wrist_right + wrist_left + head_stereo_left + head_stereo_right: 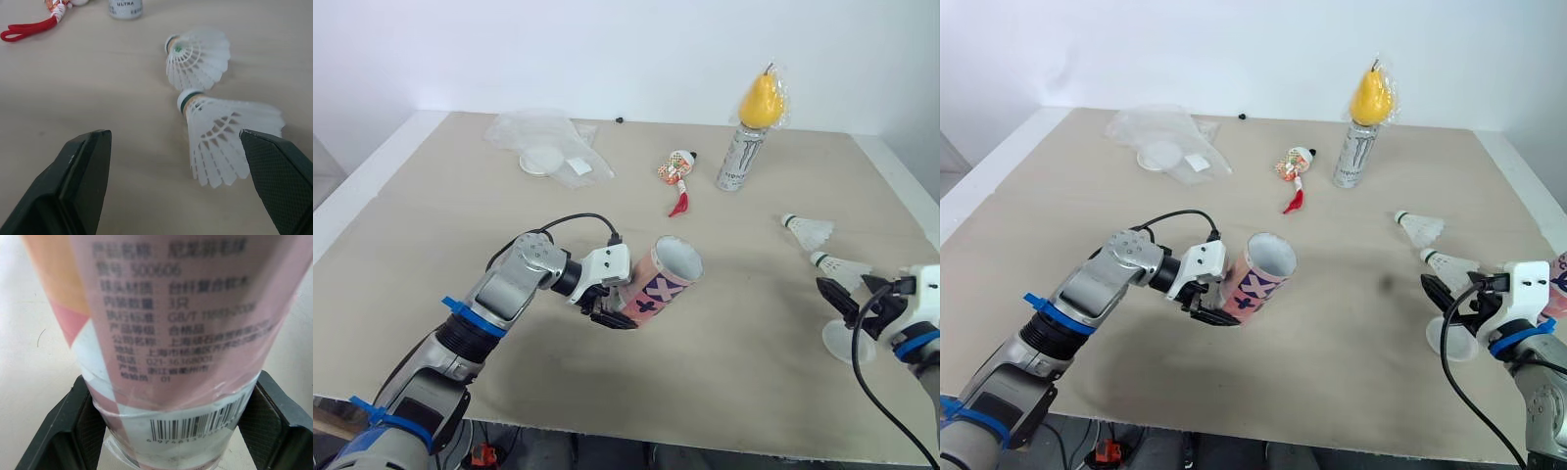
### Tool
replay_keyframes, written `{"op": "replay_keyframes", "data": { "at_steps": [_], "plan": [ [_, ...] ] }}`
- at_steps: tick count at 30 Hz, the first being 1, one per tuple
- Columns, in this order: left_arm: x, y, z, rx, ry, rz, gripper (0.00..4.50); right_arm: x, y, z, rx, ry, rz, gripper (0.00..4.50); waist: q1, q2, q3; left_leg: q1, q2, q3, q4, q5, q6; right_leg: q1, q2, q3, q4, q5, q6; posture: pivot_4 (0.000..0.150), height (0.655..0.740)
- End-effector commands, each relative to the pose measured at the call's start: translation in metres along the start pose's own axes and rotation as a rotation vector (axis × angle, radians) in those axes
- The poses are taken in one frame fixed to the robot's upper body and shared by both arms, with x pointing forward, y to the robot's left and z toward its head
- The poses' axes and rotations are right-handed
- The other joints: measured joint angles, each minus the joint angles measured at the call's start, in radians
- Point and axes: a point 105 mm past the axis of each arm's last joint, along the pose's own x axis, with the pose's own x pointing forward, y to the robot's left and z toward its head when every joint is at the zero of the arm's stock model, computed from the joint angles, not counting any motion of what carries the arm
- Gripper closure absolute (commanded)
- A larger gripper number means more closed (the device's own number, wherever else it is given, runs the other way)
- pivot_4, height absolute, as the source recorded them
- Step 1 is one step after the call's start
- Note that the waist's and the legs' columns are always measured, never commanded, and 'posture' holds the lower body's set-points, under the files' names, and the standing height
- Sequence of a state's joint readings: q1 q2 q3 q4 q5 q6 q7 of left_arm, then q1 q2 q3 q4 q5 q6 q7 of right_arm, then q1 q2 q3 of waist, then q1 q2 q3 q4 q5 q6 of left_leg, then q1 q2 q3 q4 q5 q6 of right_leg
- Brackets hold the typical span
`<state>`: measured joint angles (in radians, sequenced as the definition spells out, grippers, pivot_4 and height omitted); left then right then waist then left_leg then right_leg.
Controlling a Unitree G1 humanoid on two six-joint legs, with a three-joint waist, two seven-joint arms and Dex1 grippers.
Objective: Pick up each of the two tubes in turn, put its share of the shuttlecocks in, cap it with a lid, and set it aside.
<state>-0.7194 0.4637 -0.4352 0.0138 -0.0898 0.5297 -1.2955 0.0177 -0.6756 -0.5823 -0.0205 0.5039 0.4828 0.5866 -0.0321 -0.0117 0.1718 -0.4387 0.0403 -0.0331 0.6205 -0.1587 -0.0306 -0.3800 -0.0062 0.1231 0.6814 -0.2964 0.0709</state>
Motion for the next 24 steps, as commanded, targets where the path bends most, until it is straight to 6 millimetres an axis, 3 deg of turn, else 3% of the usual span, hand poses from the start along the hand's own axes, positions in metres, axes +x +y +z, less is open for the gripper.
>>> {"op": "replay_keyframes", "data": {
  "at_steps": [1,7,24],
  "plan": [
    [0.004,-0.005,0.002,0.017,0.002,-0.018,1.10,0.004,-0.007,0.007,-0.024,-0.022,-0.006,0.03,0.000,0.000,0.000,0.000,0.000,0.000,0.000,0.000,0.000,0.000,0.000,0.000,0.000,0.000,0.000,0.150,0.7400],
    [0.003,-0.004,0.001,0.013,0.007,-0.010,1.10,0.014,-0.014,0.005,-0.006,-0.030,-0.028,0.03,-0.001,0.000,0.000,0.000,0.000,0.000,0.000,0.000,0.000,0.000,0.000,0.001,0.000,0.000,0.000,0.150,0.7400],
    [-0.001,-0.007,-0.004,0.001,0.026,-0.001,1.10,0.047,-0.007,0.010,-0.008,-0.006,0.036,0.03,-0.013,0.000,0.000,0.000,0.000,0.000,0.000,0.000,0.000,0.000,0.000,0.001,0.000,0.000,0.000,0.150,0.7400]
  ]
}}
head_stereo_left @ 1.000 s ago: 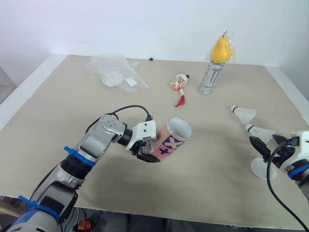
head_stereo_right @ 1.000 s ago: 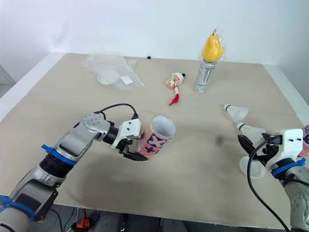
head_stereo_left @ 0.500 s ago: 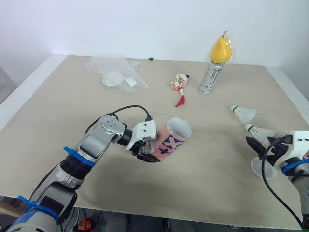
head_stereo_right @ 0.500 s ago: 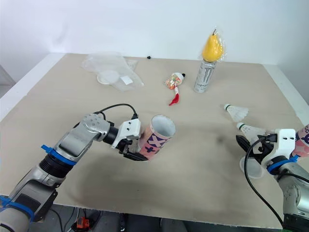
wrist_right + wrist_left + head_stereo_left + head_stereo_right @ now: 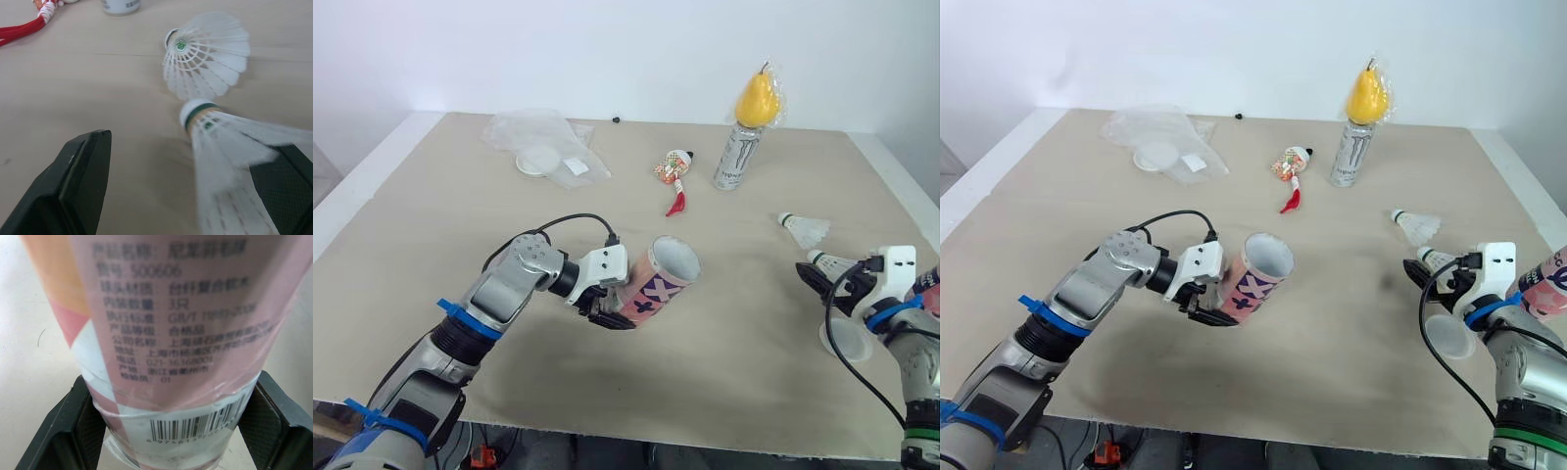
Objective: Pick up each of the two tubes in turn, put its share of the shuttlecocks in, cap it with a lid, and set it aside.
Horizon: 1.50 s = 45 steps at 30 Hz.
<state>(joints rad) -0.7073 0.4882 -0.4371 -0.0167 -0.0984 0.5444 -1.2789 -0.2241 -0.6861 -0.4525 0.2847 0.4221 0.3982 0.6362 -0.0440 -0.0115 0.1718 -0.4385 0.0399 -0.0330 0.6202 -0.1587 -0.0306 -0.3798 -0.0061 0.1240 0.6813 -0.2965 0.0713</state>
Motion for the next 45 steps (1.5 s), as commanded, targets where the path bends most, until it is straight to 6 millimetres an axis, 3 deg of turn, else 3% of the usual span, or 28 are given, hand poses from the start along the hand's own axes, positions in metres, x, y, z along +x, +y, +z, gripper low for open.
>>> {"op": "replay_keyframes", "data": {
  "at_steps": [1,7,11,12,17,24,25,27,29,32,35,45],
  "plan": [
    [0.003,-0.006,-0.002,0.003,0.015,-0.017,1.10,0.000,-0.009,0.014,-0.038,-0.019,-0.021,0.03,-0.001,0.000,0.000,0.000,0.000,0.000,0.000,0.000,0.000,0.000,0.000,0.000,0.000,0.000,0.000,0.150,0.7400],
    [0.002,-0.006,-0.004,0.003,0.020,-0.018,1.10,0.000,-0.014,0.010,-0.043,-0.003,-0.042,2.32,-0.002,0.000,0.000,0.000,0.000,0.000,0.000,0.000,0.000,0.000,0.000,0.000,0.000,0.000,0.000,0.150,0.7400],
    [0.003,-0.006,-0.004,0.006,0.024,-0.021,1.10,-0.001,-0.015,0.011,-0.052,-0.012,-0.045,4.32,-0.002,0.000,0.000,0.000,0.000,0.000,0.000,0.000,0.000,0.000,0.000,0.000,0.000,0.000,0.000,0.150,0.7400],
    [0.004,-0.006,-0.004,0.008,0.024,-0.022,1.10,-0.001,-0.015,0.012,-0.057,-0.016,-0.046,4.42,-0.002,0.000,0.000,0.000,0.000,0.000,0.000,0.000,0.000,0.000,0.000,0.000,0.000,0.000,0.000,0.150,0.7400],
    [0.006,-0.006,-0.003,0.014,0.021,-0.027,1.10,-0.007,-0.012,0.025,-0.104,-0.043,-0.030,4.42,-0.002,0.000,0.000,0.000,0.000,0.000,0.000,0.000,0.000,0.000,0.000,0.000,0.000,0.000,0.000,0.150,0.7400],
    [0.005,-0.002,-0.003,0.012,0.017,-0.029,1.10,-0.029,0.031,0.073,-0.397,-0.085,0.123,4.42,-0.001,0.002,0.000,0.000,-0.002,0.000,0.000,0.000,0.000,0.000,-0.001,0.002,0.000,-0.001,0.001,0.150,0.7400],
    [0.005,-0.002,-0.003,0.011,0.017,-0.032,1.10,-0.033,0.043,0.085,-0.477,-0.107,0.164,4.42,-0.001,0.001,0.000,0.000,-0.002,0.000,0.000,0.000,0.000,0.000,-0.001,0.002,0.000,-0.001,0.001,0.150,0.7400],
    [0.005,0.000,-0.003,0.014,0.016,-0.043,1.10,-0.044,0.096,0.122,-0.691,-0.200,0.358,4.42,-0.002,0.004,0.000,0.000,-0.003,0.000,0.000,0.000,0.000,0.001,-0.001,0.002,0.000,-0.001,0.002,0.150,0.7400],
    [0.005,0.002,-0.002,0.015,0.011,-0.049,1.10,-0.055,0.133,0.137,-0.808,-0.246,0.514,4.42,-0.003,0.006,0.002,0.001,-0.003,0.000,0.001,0.000,0.000,0.001,-0.001,0.003,0.000,-0.001,0.002,0.150,0.7400],
    [0.005,0.005,-0.001,0.018,0.009,-0.054,1.10,-0.064,0.166,0.144,-0.934,-0.280,0.667,4.42,-0.002,0.001,0.001,0.001,-0.002,-0.001,0.000,0.000,0.000,0.002,0.000,0.002,0.000,-0.001,0.001,0.150,0.7400],
    [0.006,0.007,0.000,0.026,0.013,-0.061,1.10,-0.073,0.197,0.135,-1.129,-0.280,0.858,4.42,0.000,-0.001,0.002,0.000,-0.003,-0.003,0.001,0.000,0.000,0.003,-0.001,0.000,-0.002,-0.002,0.001,0.150,0.7400],
    [0.008,0.007,0.001,0.037,0.011,-0.069,1.10,-0.064,0.206,0.121,-1.302,-0.264,1.020,4.42,0.002,-0.002,0.003,-0.002,-0.008,-0.003,0.000,0.000,0.001,0.004,-0.006,0.000,-0.005,-0.003,0.003,0.150,0.7400]
  ]
}}
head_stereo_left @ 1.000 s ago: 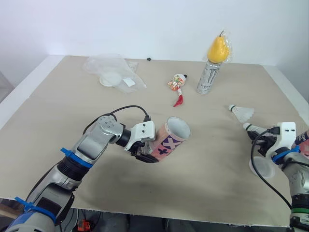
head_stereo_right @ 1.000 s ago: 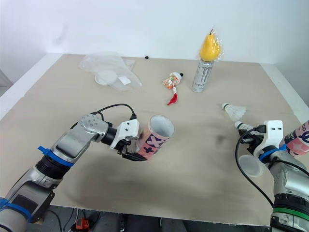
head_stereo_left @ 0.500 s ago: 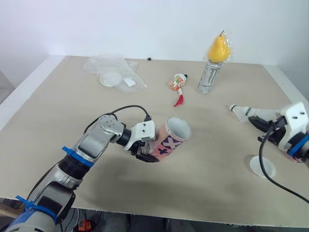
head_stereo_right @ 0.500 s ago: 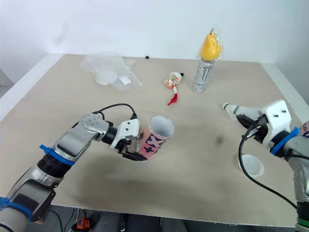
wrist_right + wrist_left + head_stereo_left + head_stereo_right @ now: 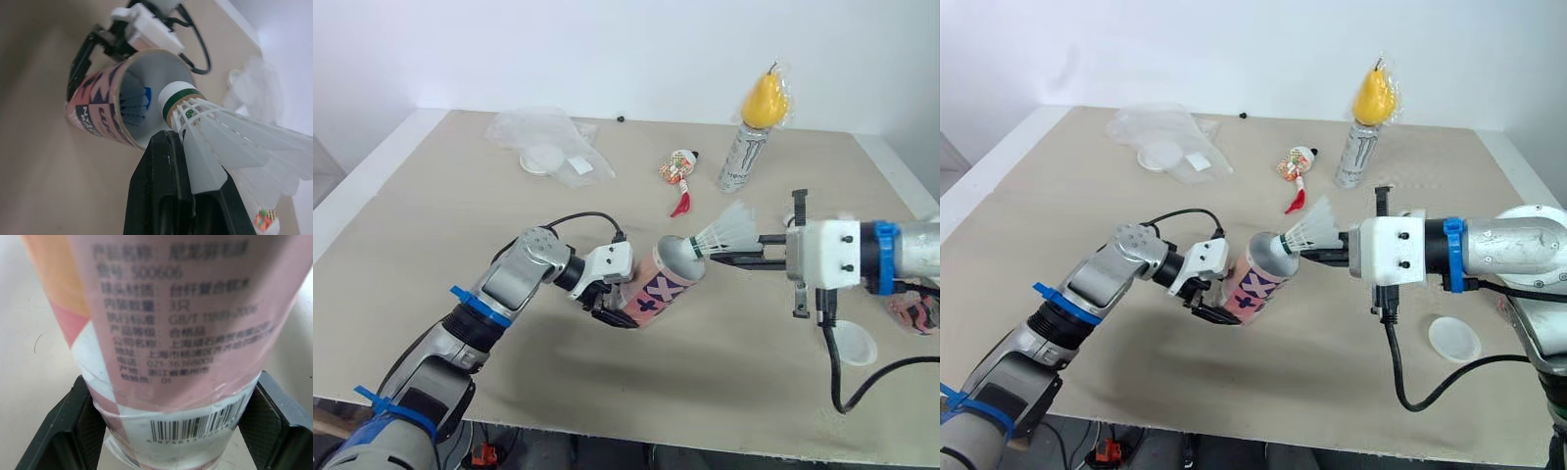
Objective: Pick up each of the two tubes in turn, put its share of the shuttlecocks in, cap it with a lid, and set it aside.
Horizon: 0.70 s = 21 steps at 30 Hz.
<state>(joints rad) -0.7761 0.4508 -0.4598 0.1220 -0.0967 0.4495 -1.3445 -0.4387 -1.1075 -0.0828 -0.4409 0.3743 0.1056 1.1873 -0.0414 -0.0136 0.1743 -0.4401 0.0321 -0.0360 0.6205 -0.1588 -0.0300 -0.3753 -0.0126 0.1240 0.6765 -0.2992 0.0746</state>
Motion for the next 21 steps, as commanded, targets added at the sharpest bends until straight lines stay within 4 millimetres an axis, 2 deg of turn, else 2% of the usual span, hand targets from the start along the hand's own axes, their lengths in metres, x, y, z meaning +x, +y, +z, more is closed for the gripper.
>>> {"op": "replay_keyframes", "data": {
  "at_steps": [1,10,11,13,18,19,21],
  "plan": [
    [0.001,-0.001,-0.003,0.003,0.021,0.002,1.10,-0.001,-0.004,0.001,-0.071,-0.003,0.015,4.42,0.000,0.000,0.000,0.000,0.000,0.000,0.000,0.000,0.000,0.000,0.000,0.000,0.000,0.000,0.000,0.150,0.7400],
    [0.000,-0.003,-0.006,-0.013,0.025,0.016,1.10,0.009,-0.005,0.009,-0.127,-0.063,0.074,4.42,-0.002,0.000,0.000,0.001,0.000,-0.001,0.000,0.000,0.000,0.000,0.000,-0.001,0.001,0.000,-0.001,0.150,0.7400],
    [0.000,-0.003,-0.006,-0.014,0.024,0.017,1.10,0.009,-0.005,0.011,-0.126,-0.069,0.078,3.78,-0.002,0.000,0.000,0.001,0.000,-0.001,0.000,0.000,0.000,0.000,0.000,-0.001,0.002,0.000,-0.001,0.150,0.7400],
    [0.000,-0.003,-0.005,-0.016,0.022,0.018,1.10,0.007,-0.006,0.012,-0.126,-0.070,0.079,3.21,-0.002,0.000,0.000,0.001,0.000,-0.001,0.000,0.000,0.000,0.000,0.000,-0.001,0.002,0.000,-0.001,0.150,0.7400],
    [0.001,-0.003,-0.004,-0.010,0.017,0.014,1.10,0.002,-0.014,0.020,-0.060,-0.115,0.021,1.24,-0.002,0.000,0.000,0.001,0.000,-0.001,0.000,0.000,0.000,0.001,0.000,-0.001,0.002,0.000,-0.001,0.150,0.7400],
    [0.001,-0.003,-0.005,-0.007,0.020,0.014,1.10,-0.002,-0.018,0.021,-0.006,-0.140,-0.019,0.65,-0.002,0.000,0.000,0.001,0.000,-0.001,0.000,0.000,0.000,0.001,0.000,-0.001,0.002,0.000,-0.001,0.150,0.7400],
    [0.001,-0.002,-0.005,-0.003,0.024,0.014,1.10,-0.011,-0.027,0.019,0.109,-0.179,-0.107,0.07,-0.001,0.000,0.000,0.001,0.000,-0.002,0.000,0.000,0.000,0.001,0.000,-0.001,0.002,0.000,-0.001,0.150,0.7400]
  ]
}}
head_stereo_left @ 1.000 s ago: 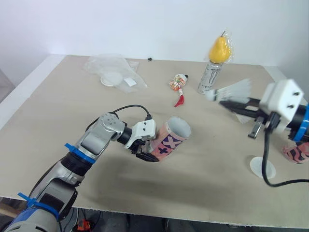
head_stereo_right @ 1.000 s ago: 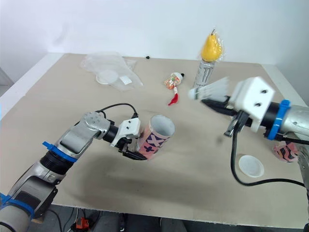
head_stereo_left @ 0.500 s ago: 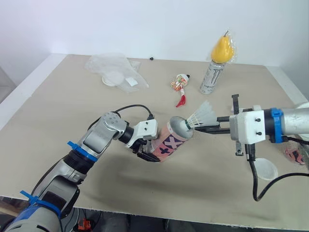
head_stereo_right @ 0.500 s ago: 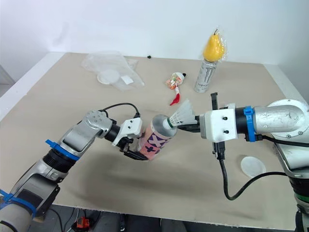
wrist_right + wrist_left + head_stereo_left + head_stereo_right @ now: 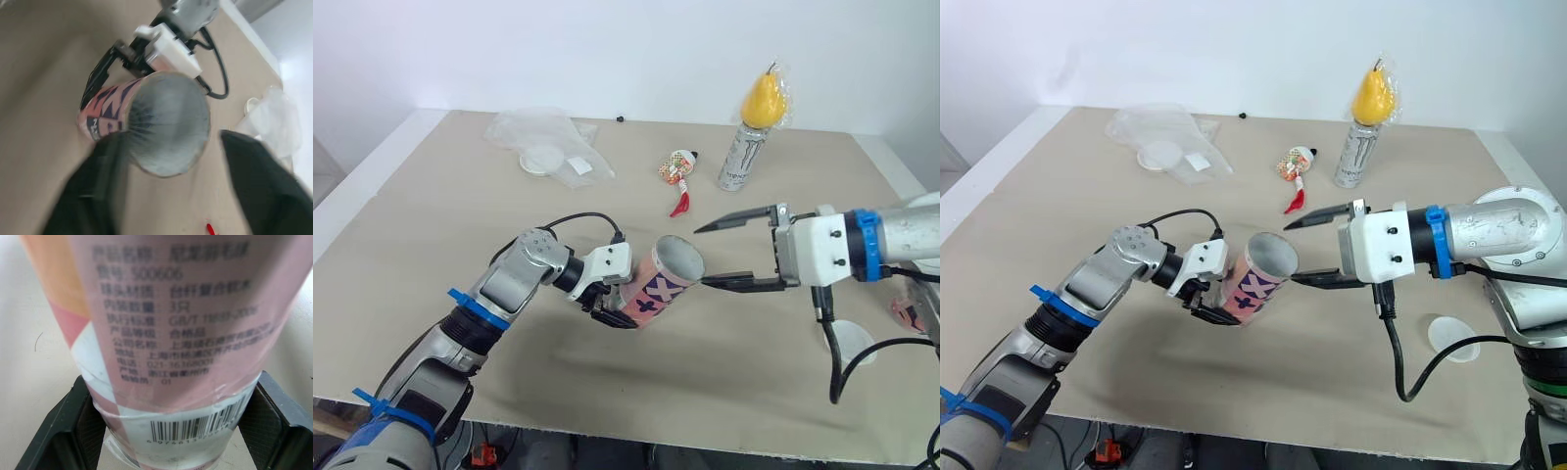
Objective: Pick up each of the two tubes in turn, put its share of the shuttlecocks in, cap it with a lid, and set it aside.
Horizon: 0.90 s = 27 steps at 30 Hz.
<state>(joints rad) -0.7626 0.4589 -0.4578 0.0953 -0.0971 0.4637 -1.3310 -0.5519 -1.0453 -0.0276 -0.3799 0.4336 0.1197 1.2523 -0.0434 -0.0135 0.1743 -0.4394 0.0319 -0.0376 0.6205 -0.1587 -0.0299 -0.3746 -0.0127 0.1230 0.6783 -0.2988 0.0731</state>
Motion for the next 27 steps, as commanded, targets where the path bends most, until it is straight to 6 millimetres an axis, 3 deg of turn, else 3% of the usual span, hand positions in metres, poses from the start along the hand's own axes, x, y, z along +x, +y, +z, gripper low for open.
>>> {"op": "replay_keyframes", "data": {
  "at_steps": [1,3,7,12,17,23,27],
  "plan": [
    [0.002,0.000,-0.005,0.001,0.024,0.002,1.10,-0.023,-0.022,0.010,0.146,-0.091,-0.210,0.07,0.001,0.000,0.000,0.000,0.000,-0.001,0.000,0.000,0.000,0.000,0.000,0.000,0.000,0.000,-0.001,0.150,0.7400],
    [0.002,0.000,-0.005,0.003,0.026,0.002,1.10,-0.032,-0.031,0.005,0.270,-0.121,-0.322,0.07,0.001,0.000,0.000,0.000,0.000,-0.002,0.000,0.000,0.000,0.001,0.000,-0.001,0.000,0.001,-0.002,0.150,0.7400],
    [0.002,-0.001,-0.006,0.004,0.028,-0.001,1.10,-0.065,-0.038,-0.050,0.636,-0.087,-0.696,0.07,0.003,-0.003,0.000,0.000,-0.001,-0.005,0.001,0.000,0.000,0.002,0.000,-0.004,0.001,0.001,-0.003,0.150,0.7400],
    [0.000,-0.003,-0.007,0.003,0.038,-0.010,1.10,-0.094,-0.015,-0.113,0.861,0.068,-1.060,0.07,0.001,-0.002,-0.001,0.000,-0.001,-0.007,0.000,0.000,0.001,0.002,0.000,-0.005,0.002,0.000,-0.004,0.150,0.7400],
    [0.001,-0.005,-0.008,0.003,0.044,-0.019,1.10,-0.103,0.017,-0.161,0.951,0.260,-1.205,0.07,-0.002,-0.001,-0.001,0.000,-0.001,-0.007,-0.001,0.001,0.001,0.002,0.000,-0.006,0.003,-0.001,-0.004,0.150,0.7400],
    [0.002,-0.007,-0.008,-0.003,0.039,-0.012,1.10,-0.107,0.029,-0.192,1.037,0.334,-1.253,0.07,-0.003,0.001,-0.001,0.001,-0.001,-0.007,-0.001,0.001,0.001,0.002,0.000,-0.005,0.003,-0.001,-0.003,0.150,0.7400],
    [0.002,-0.009,-0.009,-0.015,0.036,-0.003,1.10,-0.102,0.030,-0.201,1.064,0.330,-1.222,0.07,-0.003,0.001,-0.001,0.001,-0.001,-0.007,-0.001,0.001,0.001,0.002,0.000,-0.005,0.003,-0.001,-0.003,0.150,0.7400]
  ]
}}
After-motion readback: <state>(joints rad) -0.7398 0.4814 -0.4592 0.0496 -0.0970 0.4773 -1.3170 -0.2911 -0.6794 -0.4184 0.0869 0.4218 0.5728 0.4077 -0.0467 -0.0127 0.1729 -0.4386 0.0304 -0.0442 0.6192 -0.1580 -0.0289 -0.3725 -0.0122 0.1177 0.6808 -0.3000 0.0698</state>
